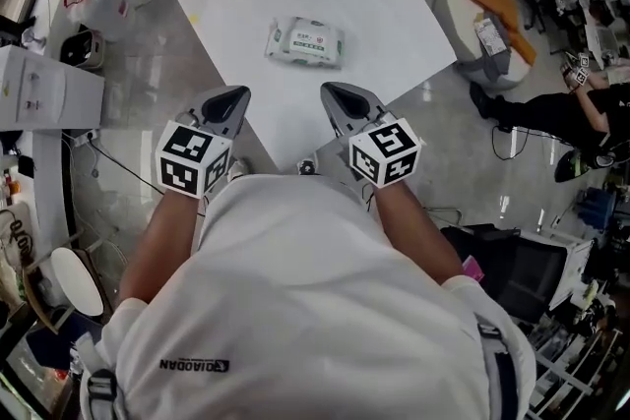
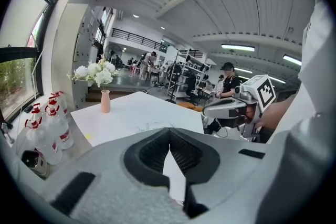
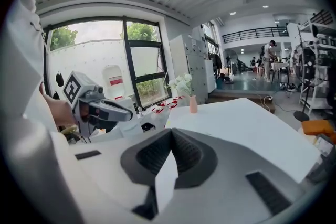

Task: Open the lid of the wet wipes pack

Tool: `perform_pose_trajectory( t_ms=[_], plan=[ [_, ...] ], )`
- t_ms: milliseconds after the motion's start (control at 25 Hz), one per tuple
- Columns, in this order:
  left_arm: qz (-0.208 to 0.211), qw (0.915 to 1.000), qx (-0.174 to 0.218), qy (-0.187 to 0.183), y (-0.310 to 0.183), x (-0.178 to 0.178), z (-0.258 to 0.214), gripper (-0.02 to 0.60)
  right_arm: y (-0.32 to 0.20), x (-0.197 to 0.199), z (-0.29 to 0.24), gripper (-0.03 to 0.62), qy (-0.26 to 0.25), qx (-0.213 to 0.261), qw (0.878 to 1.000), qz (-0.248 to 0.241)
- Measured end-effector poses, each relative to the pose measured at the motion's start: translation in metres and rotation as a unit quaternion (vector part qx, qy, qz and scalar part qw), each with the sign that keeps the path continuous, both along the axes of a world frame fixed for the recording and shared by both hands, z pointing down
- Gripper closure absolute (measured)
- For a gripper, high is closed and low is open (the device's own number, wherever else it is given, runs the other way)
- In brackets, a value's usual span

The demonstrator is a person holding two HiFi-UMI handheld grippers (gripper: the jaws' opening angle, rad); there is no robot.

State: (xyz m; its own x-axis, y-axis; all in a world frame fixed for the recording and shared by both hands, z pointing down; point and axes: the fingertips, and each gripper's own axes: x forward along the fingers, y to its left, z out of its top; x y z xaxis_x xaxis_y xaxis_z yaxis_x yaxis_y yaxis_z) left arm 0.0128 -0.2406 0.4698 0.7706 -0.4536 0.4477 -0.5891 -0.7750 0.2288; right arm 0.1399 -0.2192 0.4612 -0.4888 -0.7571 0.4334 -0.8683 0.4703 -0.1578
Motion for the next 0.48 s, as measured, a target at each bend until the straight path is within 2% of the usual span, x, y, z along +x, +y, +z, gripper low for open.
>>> perform_pose_trajectory(
  t_ms=[280, 480],
  plan=[
    [-0.012, 0.9996, -0.006, -0.026, 0.005, 0.014, 0.009, 0.572, -0.009, 0.018, 0.003, 0.586, -0.017, 0.009, 1.0, -0.015],
    [-0.015, 0.9995, -0.005, -0.026, 0.005, 0.022, 0.006, 0.574, -0.009, 0.021, 0.004, 0.586, -0.027, 0.007, 0.999, -0.019]
  ],
)
